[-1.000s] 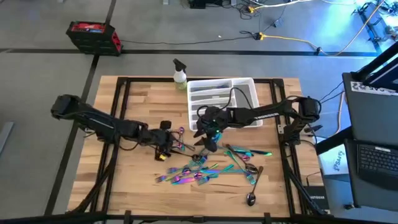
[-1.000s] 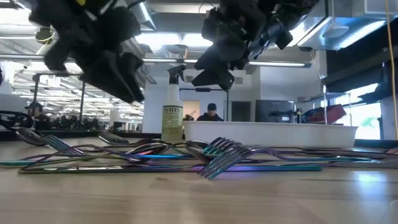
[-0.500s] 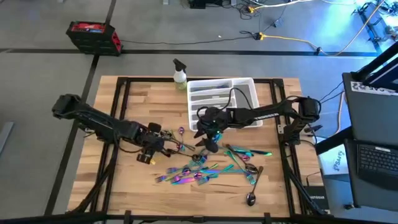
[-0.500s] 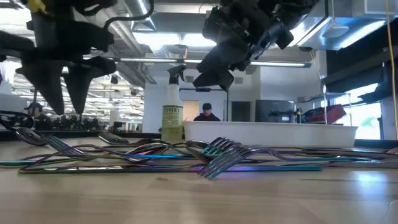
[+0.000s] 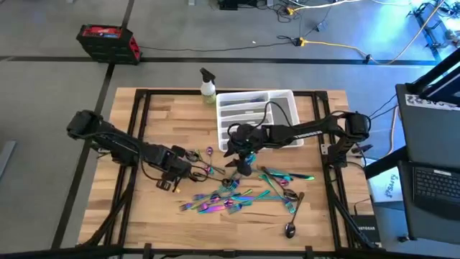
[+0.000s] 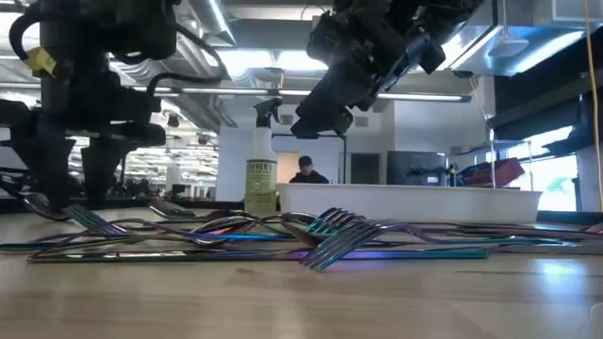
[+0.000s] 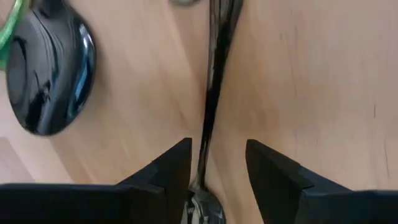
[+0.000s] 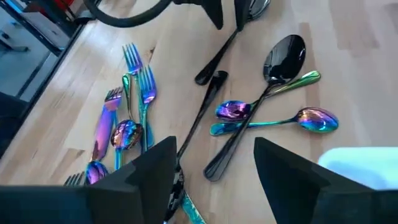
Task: Sort silverware
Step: Put the black spoon on the white silverware tray
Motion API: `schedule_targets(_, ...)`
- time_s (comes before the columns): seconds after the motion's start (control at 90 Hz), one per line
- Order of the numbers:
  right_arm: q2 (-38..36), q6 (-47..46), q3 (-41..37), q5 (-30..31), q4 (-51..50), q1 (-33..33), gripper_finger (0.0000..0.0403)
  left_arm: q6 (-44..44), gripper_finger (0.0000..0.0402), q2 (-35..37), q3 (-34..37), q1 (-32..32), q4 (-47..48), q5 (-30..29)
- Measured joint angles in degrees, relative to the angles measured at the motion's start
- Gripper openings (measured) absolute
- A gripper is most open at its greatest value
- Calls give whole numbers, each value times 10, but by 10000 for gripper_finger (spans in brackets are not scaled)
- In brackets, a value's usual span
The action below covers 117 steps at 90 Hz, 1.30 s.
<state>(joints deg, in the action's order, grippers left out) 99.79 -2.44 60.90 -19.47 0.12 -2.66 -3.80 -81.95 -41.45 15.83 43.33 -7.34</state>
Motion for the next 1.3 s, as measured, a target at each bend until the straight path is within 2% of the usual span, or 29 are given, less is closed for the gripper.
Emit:
schedule_targets(0.189,0,11,0,9,1,0,200,0,136,0,29,-19,-36,-1)
schedule_targets(0.378,0,13,0,10,1,0,200,1,113,2,47,-28,-47,10)
schedule_targets(0.656,0,10,0,10,-4,0,200,7,47,2,48,-28,-51,19)
schedule_targets(0.844,0,-15,0,9,-7,-22,200,50,10,3,49,-27,-52,19)
schedule_targets(1.089,-25,-36,0,16,-1,-61,200,102,2,0,9,-27,-30,19)
schedule_targets(1.3,-81,-51,0,71,-3,-91,200,146,1,4,-37,-27,10,25)
